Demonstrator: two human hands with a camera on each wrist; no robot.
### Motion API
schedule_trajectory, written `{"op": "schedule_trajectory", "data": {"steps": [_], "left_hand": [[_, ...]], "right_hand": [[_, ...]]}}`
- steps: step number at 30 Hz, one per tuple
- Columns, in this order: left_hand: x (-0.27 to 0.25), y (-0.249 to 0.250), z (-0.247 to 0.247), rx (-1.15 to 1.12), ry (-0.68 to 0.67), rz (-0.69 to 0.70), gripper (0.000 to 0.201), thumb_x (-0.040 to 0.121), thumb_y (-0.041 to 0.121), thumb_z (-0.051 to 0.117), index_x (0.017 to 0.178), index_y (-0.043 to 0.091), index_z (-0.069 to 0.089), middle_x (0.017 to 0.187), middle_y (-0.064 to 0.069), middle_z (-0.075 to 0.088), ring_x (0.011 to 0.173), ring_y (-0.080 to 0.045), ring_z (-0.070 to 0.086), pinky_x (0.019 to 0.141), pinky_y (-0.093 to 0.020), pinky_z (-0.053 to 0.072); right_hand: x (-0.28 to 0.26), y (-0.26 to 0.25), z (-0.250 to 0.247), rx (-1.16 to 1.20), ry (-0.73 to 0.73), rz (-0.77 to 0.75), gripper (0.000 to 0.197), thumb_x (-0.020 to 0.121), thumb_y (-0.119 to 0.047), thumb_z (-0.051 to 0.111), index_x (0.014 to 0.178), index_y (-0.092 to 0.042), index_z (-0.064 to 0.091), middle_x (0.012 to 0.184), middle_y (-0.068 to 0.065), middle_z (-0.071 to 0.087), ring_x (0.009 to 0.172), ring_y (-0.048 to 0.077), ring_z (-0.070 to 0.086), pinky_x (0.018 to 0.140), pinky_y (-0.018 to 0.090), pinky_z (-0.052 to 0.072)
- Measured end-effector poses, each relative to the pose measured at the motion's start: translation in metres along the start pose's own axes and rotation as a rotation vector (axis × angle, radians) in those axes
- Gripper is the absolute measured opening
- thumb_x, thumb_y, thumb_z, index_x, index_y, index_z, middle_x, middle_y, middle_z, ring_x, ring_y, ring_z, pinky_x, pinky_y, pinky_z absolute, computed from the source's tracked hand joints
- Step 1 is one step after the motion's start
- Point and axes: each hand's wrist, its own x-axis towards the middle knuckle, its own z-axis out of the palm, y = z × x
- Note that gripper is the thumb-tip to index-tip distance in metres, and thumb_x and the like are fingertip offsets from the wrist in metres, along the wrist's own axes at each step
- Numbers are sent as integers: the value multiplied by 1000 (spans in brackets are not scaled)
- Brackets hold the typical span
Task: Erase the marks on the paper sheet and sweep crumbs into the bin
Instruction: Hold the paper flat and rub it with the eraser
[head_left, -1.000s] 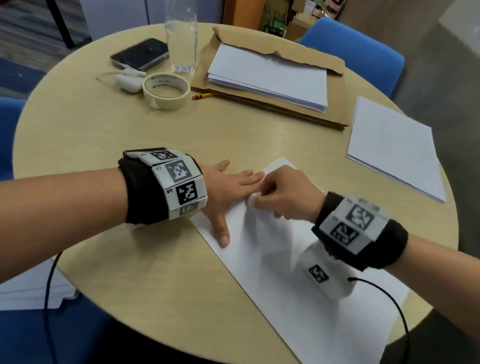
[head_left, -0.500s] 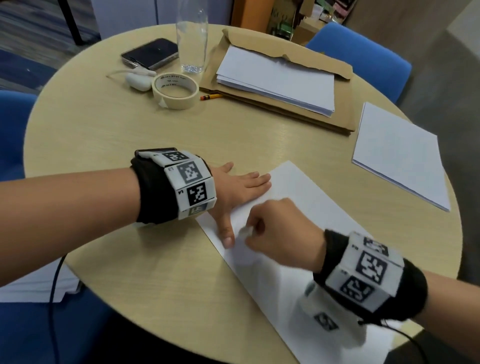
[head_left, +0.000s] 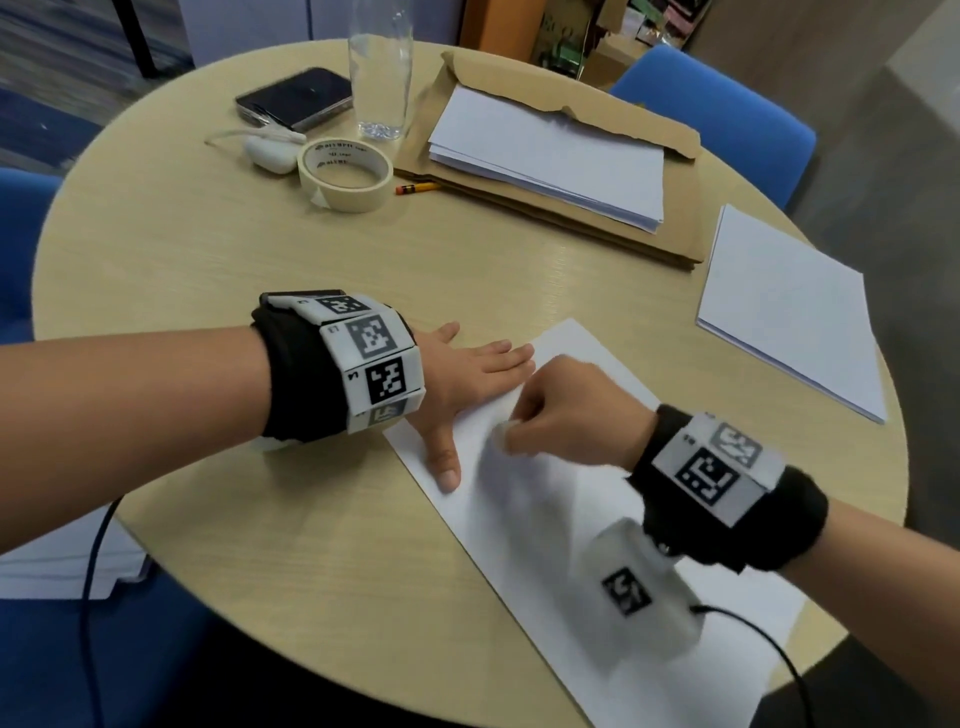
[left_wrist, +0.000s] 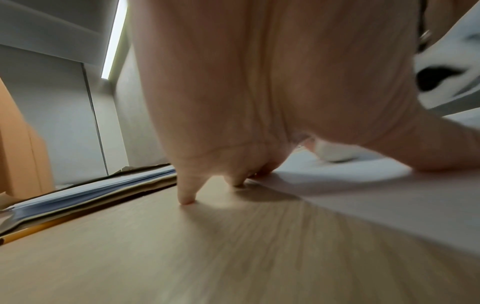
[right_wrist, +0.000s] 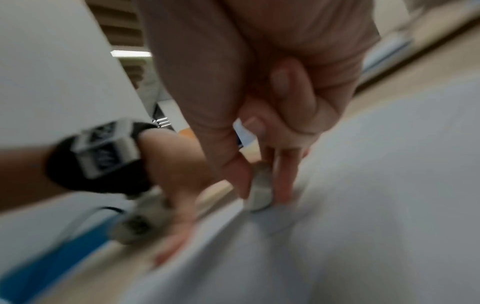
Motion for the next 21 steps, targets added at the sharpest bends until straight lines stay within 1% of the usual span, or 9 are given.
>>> {"op": "schedule_trajectory", "data": {"steps": [3,4,6,9,11,13,15,18,21], "left_hand": [[0,0,-1,7,2,-5,135,64,59,73,145,17,-27,153,5,-32,143,-11,-24,114,-53,-10],[0,1,-1,10,0,-8,135,64,59,73,144,17,-27,153,5,-32,143,-11,-24,114,-53,-10],[0,2,-1,17,-4,-9,136,64,58,73,145,17,-27,153,4,-32,143,-12,-24,113,-54,-10],[0,3,-1,12,-10,-12,135,64,57,74,145,16,-25,153,2,-32,143,-13,-23,113,-54,-10],[-1,3,-1,12,-16,-12,134,64,58,73,145,17,-26,153,3,-33,143,-13,-23,114,-53,-10],[-1,2,-1,20,-20,-20,135,65,59,72,144,16,-28,152,4,-33,143,-12,-24,114,-52,-10],[-1,2,-1,23,-24,-23,135,64,60,72,143,16,-29,152,5,-34,142,-10,-25,114,-52,-11],[0,2,0,20,-22,-17,136,64,60,72,144,16,-28,152,5,-34,142,-10,-25,114,-53,-10],[0,1,0,6,-24,-15,136,63,60,72,144,16,-28,152,4,-34,142,-10,-25,113,-53,-11]], "right_hand": [[7,20,-19,17,143,130,25,73,-13,64,80,11,67,81,24,70,63,17,50,53,25,37],[6,18,-17,8,161,121,25,73,-12,64,78,13,65,81,26,69,63,18,49,54,26,36],[0,4,-3,-21,116,46,20,73,-11,63,65,7,59,64,21,63,57,18,48,52,27,36],[-8,-15,15,-15,-3,-56,21,74,-11,63,59,3,58,57,16,59,46,9,46,48,25,36],[-2,-5,5,-19,10,-13,22,74,-14,64,65,6,64,62,17,63,45,5,46,48,23,38],[4,15,-12,-2,94,84,26,73,-14,64,77,11,67,79,24,70,58,13,51,54,25,38],[7,26,-19,16,181,129,27,73,-12,64,81,13,66,86,27,69,63,18,49,56,26,37],[1,11,-4,-17,134,47,23,74,-12,63,74,11,64,70,22,66,59,14,49,55,26,38],[-4,-2,4,11,-49,-17,19,74,-14,67,58,-4,63,51,1,55,41,4,44,43,15,35]]}}
